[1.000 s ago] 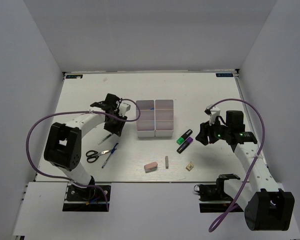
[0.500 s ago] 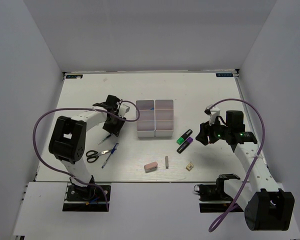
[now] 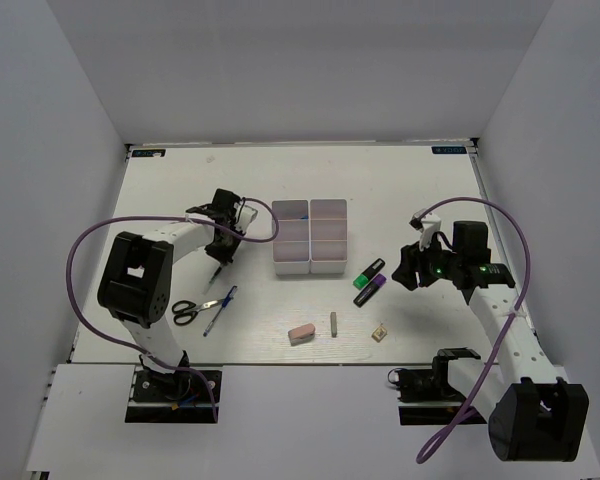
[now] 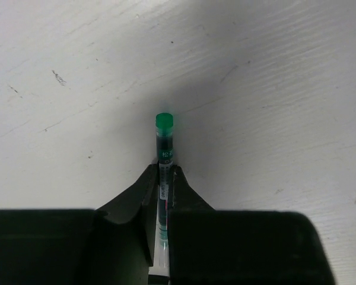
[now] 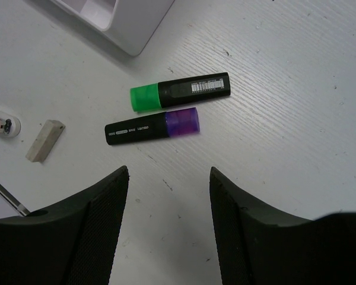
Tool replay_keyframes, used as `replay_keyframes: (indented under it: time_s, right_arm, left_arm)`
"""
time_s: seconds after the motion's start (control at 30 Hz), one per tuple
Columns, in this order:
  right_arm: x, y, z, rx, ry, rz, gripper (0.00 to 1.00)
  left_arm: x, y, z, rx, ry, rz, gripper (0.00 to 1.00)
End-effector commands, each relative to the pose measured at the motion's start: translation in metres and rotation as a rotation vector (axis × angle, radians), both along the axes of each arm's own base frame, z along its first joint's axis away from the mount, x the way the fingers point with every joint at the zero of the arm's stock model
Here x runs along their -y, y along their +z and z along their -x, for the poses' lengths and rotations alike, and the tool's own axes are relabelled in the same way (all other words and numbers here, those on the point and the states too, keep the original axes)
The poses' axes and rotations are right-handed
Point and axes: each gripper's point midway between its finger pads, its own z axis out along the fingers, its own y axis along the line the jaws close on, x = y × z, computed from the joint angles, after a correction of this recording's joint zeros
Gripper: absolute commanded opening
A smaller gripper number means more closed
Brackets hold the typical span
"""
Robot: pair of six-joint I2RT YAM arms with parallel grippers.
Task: Sort the stationery into containers
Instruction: Pick up the pen from the center of the board, then place the pen in the storage box.
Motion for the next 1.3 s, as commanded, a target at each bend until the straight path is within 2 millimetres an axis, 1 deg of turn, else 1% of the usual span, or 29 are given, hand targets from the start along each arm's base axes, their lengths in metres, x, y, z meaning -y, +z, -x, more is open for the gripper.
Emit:
replay_keyframes:
  time_s: [0.0,0.1,0.13,0.2,0.23,0.27,0.3,0.33,0.37,0.4,0.43,0.47,0.5,0.53,0.57,0.6,0.63,0.67,0.7,0.77,0.8,0.83,0.9,0.97,1.0,1.07,1.1,1.2,1.27]
  right_arm:
    - [-0.003,0.017,-0.003,0.050,0.011,-0.015,0.60]
    - [-0.003,0.014,-0.004,0.035,0.012,-0.015,0.62]
    - [-0.003,0.014,-0.003,0.038,0.014,-0.015,0.63]
    - [-0.003,0.014,-0.003,0.035,0.015,-0.015,0.65]
    - [-0.003,0.014,-0.004,0.037,0.015,-0.015,0.65]
    - [-0.004,0.014,-0.004,0.039,0.019,-0.014,0.63]
    - [-0.003,0.014,-0.004,0.037,0.015,-0.015,0.59]
    - [-0.003,0.013,-0.003,0.035,0.016,-0.016,0.51]
    - [-0.004,0.014,-0.003,0.037,0.018,-0.018,0.24]
    - [-0.004,0.014,-0.003,0.039,0.021,-0.019,0.04]
    - [-0.005,0.015,-0.003,0.046,0.023,-0.019,0.00]
    - [-0.005,0.015,-0.003,0.052,0.029,-0.023,0.00]
    - [-0.005,0.015,-0.002,0.056,0.032,-0.023,0.00]
    - [-0.006,0.014,-0.002,0.057,0.033,-0.024,0.00]
    - [-0.006,0.014,-0.002,0.062,0.033,-0.024,0.00]
    - [-0.005,0.013,-0.002,0.060,0.032,-0.023,0.00]
    - [-0.006,0.015,-0.003,0.068,0.033,-0.024,0.00]
    - [-0.005,0.015,-0.003,0.070,0.030,-0.021,0.00]
    - [-0.005,0.014,-0.003,0.070,0.029,-0.020,0.00]
    - [-0.005,0.015,-0.003,0.076,0.030,-0.021,0.00]
    - [-0.005,0.015,-0.003,0.076,0.030,-0.021,0.00]
    - [-0.005,0.014,-0.003,0.070,0.029,-0.022,0.00]
    - [-0.006,0.015,-0.003,0.077,0.036,-0.025,0.00]
    - [-0.006,0.013,-0.003,0.072,0.038,-0.023,0.00]
    - [-0.006,0.012,-0.002,0.069,0.039,-0.022,0.00]
    - [-0.005,0.011,-0.003,0.066,0.038,-0.019,0.00]
    - [-0.004,0.010,-0.003,0.064,0.034,-0.018,0.00]
    - [-0.005,0.009,-0.003,0.064,0.039,-0.014,0.00]
    - [-0.005,0.009,-0.004,0.065,0.039,-0.014,0.00]
  left_arm:
    - [-0.017,-0.018,0.014,-0.054,0.034,-0.059,0.00]
    - [-0.003,0.014,-0.005,0.028,0.061,0.017,0.00]
    - [0.003,0.036,-0.013,0.091,0.077,0.058,0.00]
    - [0.022,0.062,-0.025,0.151,0.103,0.174,0.00]
    - [0.036,0.095,-0.035,0.247,0.087,0.269,0.00]
    - [0.043,0.100,-0.032,0.268,0.080,0.312,0.00]
    - [0.061,0.116,-0.041,0.326,0.089,0.423,0.00]
    - [0.074,0.138,-0.039,0.388,0.050,0.478,0.00]
    - [0.084,0.167,-0.053,0.521,0.021,0.547,0.00]
    - [0.091,0.179,-0.051,0.552,0.010,0.588,0.00]
    - [0.106,0.186,-0.048,0.567,-0.028,0.621,0.00]
    - [0.117,0.207,-0.054,0.631,-0.056,0.680,0.00]
    - [0.121,0.213,-0.055,0.650,-0.064,0.694,0.00]
    - [0.131,0.215,-0.051,0.647,-0.101,0.727,0.00]
    - [0.141,0.235,-0.059,0.725,-0.132,0.782,0.00]
    - [0.144,0.234,-0.059,0.734,-0.141,0.797,0.00]
    - [0.150,0.244,-0.062,0.766,-0.161,0.838,0.00]
    - [0.155,0.242,-0.068,0.776,-0.174,0.856,0.00]
    - [0.160,0.247,-0.071,0.797,-0.190,0.875,0.00]
    - [0.167,0.243,-0.075,0.791,-0.210,0.898,0.00]
    - [0.171,0.249,-0.081,0.823,-0.229,0.915,0.00]
    - [0.174,0.246,-0.083,0.817,-0.239,0.920,0.00]
    - [0.180,0.250,-0.089,0.851,-0.262,0.929,0.00]
    - [0.184,0.254,-0.093,0.870,-0.274,0.935,0.00]
    - [0.186,0.252,-0.094,0.867,-0.277,0.939,0.00]
    - [0.188,0.259,-0.098,0.886,-0.281,0.948,0.00]
    - [0.191,0.256,-0.099,0.876,-0.284,0.952,0.00]
    - [0.196,0.260,-0.098,0.882,-0.300,0.961,0.00]
    - [0.197,0.253,-0.100,0.873,-0.307,0.940,0.00]
